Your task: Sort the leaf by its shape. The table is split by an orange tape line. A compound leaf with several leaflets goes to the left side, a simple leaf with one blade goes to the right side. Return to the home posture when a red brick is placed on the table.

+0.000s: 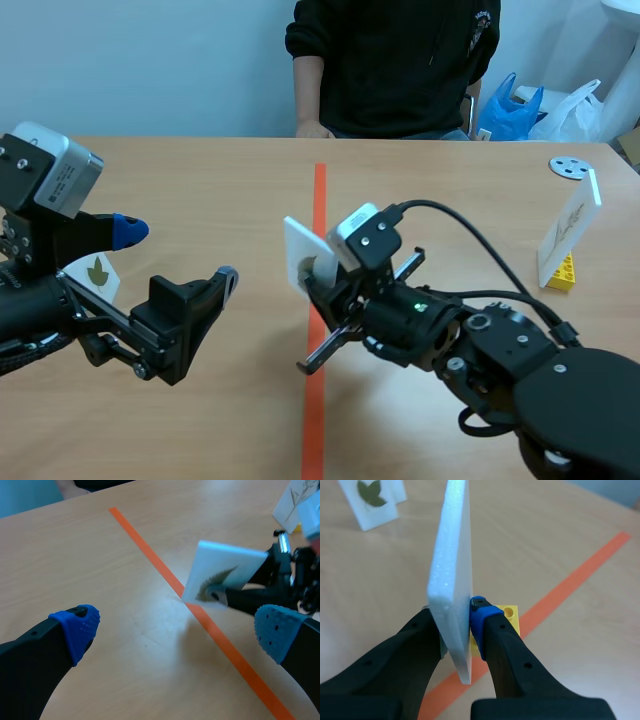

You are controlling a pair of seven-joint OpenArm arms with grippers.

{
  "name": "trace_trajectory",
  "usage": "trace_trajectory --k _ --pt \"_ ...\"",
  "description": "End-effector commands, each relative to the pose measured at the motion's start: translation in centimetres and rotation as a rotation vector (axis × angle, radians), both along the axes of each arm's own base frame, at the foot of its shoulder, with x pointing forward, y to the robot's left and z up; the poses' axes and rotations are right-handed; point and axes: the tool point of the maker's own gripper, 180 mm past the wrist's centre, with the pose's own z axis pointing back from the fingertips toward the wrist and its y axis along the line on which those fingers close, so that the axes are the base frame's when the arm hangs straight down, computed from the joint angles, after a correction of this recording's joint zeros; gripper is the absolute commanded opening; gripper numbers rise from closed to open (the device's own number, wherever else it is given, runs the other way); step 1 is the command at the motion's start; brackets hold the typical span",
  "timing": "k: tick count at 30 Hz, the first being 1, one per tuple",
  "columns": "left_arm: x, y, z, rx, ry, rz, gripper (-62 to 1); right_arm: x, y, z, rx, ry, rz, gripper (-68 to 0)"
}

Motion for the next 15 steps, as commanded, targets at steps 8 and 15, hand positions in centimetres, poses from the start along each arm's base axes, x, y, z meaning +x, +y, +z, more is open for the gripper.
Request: trace_trajectory --k 8,15 --pt "0.2 -0.1 0.7 -0.016 -0.027 0.0 1.4 1.0 -7.5 4.2 0.014 -0.108 -0.176 -63.9" --pt "0.2 0.0 0.7 -0.016 -0.027 0.0 1.4 0.6 -14.7 5.3 0.073 -0.073 -0.398 -63.8"
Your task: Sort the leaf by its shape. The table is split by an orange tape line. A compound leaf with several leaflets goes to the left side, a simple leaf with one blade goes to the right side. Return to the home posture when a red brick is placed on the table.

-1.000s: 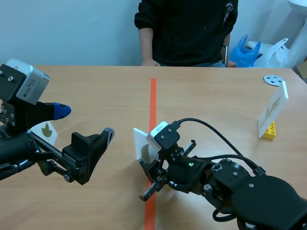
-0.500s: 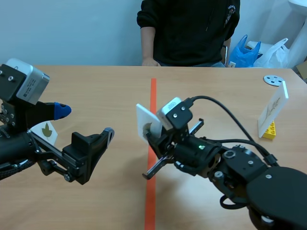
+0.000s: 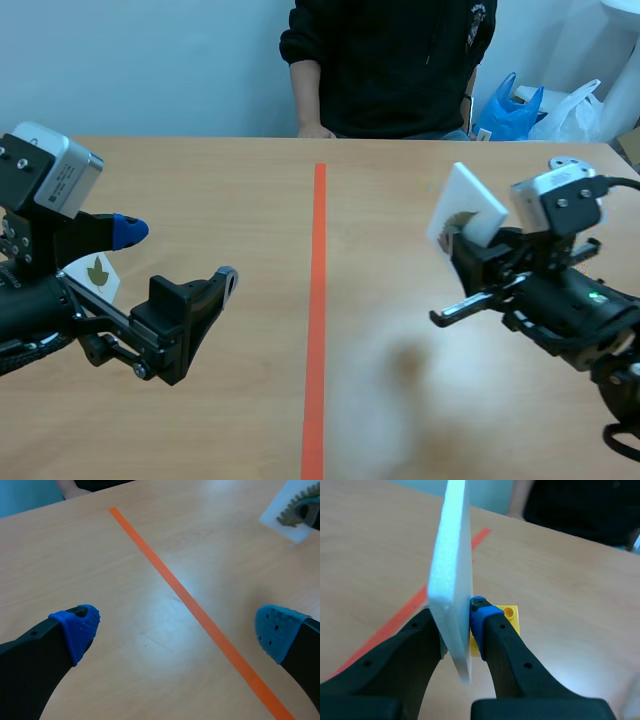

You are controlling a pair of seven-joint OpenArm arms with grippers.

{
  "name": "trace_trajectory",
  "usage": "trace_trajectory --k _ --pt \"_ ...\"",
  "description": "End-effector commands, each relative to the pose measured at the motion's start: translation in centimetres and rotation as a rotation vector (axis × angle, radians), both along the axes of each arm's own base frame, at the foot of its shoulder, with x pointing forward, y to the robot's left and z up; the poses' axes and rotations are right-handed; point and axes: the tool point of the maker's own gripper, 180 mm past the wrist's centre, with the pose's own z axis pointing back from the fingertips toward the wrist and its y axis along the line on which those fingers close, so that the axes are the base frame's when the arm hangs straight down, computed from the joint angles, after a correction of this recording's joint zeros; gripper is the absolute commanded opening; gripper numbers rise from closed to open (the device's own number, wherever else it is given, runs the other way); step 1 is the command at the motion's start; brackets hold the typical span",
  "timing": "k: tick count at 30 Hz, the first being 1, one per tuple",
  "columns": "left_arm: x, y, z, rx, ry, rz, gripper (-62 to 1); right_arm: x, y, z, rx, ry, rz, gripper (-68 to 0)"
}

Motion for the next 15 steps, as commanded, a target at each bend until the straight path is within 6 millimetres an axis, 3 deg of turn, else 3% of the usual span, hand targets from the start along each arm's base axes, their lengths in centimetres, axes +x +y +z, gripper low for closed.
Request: trace_trajectory --k 1,9,15 --pt "0.2 -0.1 0.7 -0.016 -0.027 -0.001 1.4 0.4 -1.3 0.8 0.015 -0.018 -0.036 -63.8" --pt "0.2 -0.1 0.7 -0.016 -0.027 -0.001 1.4 0.6 -9.0 -0.4 0.02 0.059 -0.298 -63.8" --pt "0.2 -0.1 0.7 -0.016 -0.026 -0.001 1.4 1.8 -11.3 -2.8 0.039 0.124 -0.374 -63.8"
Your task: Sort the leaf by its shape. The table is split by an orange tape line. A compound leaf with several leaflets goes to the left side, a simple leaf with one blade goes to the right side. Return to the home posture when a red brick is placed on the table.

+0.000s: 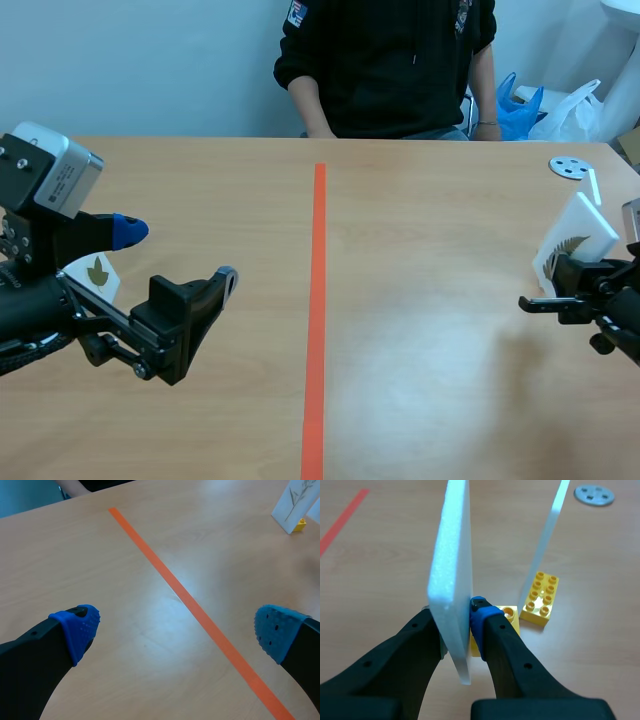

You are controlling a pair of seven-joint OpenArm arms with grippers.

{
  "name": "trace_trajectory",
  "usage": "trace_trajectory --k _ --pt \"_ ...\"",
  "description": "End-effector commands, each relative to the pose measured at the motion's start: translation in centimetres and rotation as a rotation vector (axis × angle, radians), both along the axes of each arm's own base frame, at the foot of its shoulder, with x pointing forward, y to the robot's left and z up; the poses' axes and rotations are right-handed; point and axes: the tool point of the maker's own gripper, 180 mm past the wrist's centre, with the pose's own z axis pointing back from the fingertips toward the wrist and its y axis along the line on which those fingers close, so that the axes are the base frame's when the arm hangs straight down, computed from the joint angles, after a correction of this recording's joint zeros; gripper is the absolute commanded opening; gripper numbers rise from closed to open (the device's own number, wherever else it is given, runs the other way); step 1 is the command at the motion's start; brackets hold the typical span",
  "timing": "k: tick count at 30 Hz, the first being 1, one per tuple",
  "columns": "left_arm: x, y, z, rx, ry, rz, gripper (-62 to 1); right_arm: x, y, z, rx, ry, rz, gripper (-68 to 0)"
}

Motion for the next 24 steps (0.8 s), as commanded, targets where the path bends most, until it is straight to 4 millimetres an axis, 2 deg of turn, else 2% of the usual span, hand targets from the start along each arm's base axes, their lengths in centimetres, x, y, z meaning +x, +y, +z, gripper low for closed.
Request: trace_trajectory --k 1,10,15,24 --pt "0.2 -0.1 0.7 -0.016 -0.026 -0.001 1.4 1.5 -0.2 1.0 0.003 -0.041 -0.001 -63.8" --pt "0.2 -0.1 0.7 -0.016 -0.026 -0.001 1.4 3.8 -2.3 -0.7 0.026 -0.005 -0.073 -63.8" --pt "0.2 -0.1 0.7 -0.015 -0.026 -0.001 1.4 4.8 -2.8 -1.4 0.04 0.014 -0.096 -63.8" --pt "0.2 0.0 0.7 -0.014 -0.024 -0.001 1.4 3.8 -3.7 -3.5 0.038 0.071 -0.139 -63.7"
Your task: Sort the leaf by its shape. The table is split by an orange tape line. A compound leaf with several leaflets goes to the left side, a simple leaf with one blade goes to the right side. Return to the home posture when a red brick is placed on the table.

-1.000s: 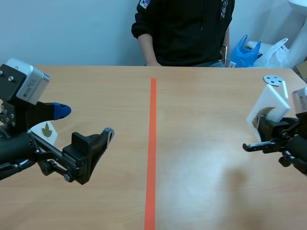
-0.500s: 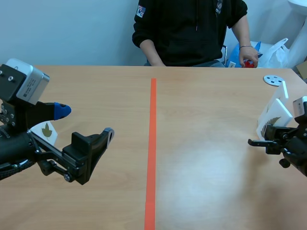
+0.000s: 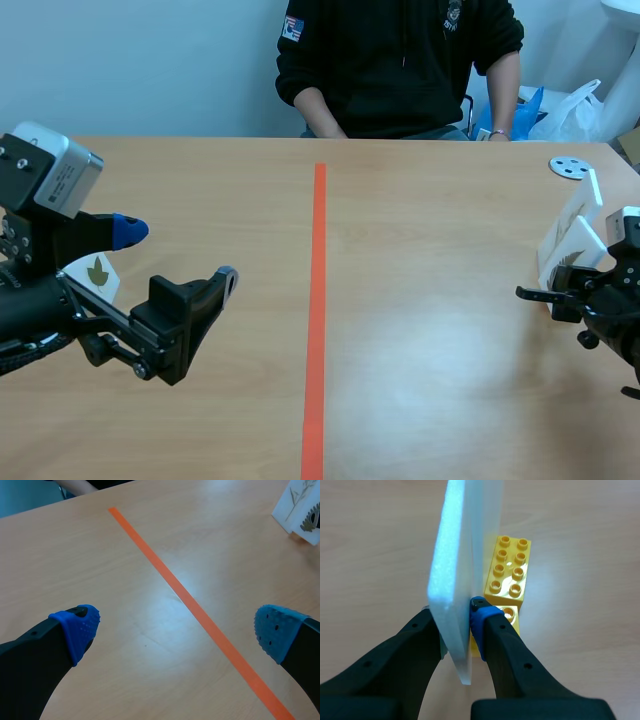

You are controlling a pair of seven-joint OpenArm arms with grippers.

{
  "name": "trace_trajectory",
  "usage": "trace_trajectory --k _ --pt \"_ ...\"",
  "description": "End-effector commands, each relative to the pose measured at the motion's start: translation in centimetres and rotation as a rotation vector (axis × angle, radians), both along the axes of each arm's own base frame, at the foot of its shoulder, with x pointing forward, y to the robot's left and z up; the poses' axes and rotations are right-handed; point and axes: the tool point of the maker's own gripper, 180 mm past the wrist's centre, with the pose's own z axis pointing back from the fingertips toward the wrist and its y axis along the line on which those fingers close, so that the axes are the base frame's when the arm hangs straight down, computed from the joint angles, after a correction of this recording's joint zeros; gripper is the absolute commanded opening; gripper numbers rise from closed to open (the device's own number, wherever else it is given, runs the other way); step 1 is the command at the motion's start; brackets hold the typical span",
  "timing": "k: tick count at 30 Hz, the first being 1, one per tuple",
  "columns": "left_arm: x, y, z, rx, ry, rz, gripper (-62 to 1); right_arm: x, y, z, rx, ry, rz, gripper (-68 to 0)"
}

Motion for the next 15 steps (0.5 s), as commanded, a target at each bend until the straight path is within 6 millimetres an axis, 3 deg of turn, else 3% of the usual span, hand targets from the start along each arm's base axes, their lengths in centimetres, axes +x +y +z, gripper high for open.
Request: trace_trajectory --k 1,7,12,15 --pt "0.2 0.0 0.7 -0.014 -0.024 -0.001 1.4 0.7 -0.4 1.4 -0.014 -0.046 0.003 -63.2" --pt "0.2 0.0 0.7 -0.014 -0.024 -0.001 1.4 0.7 -0.4 1.4 -0.013 -0.046 0.004 -51.6" --pt "0.2 0.0 0.7 -0.014 -0.024 -0.001 1.4 0.9 -0.3 1.8 -0.012 -0.062 0.013 -27.6" --pt "0.2 0.0 0.7 -0.014 -0.024 -0.001 1.4 1.2 -0.3 2.8 -0.022 -0.092 0.031 -19.3"
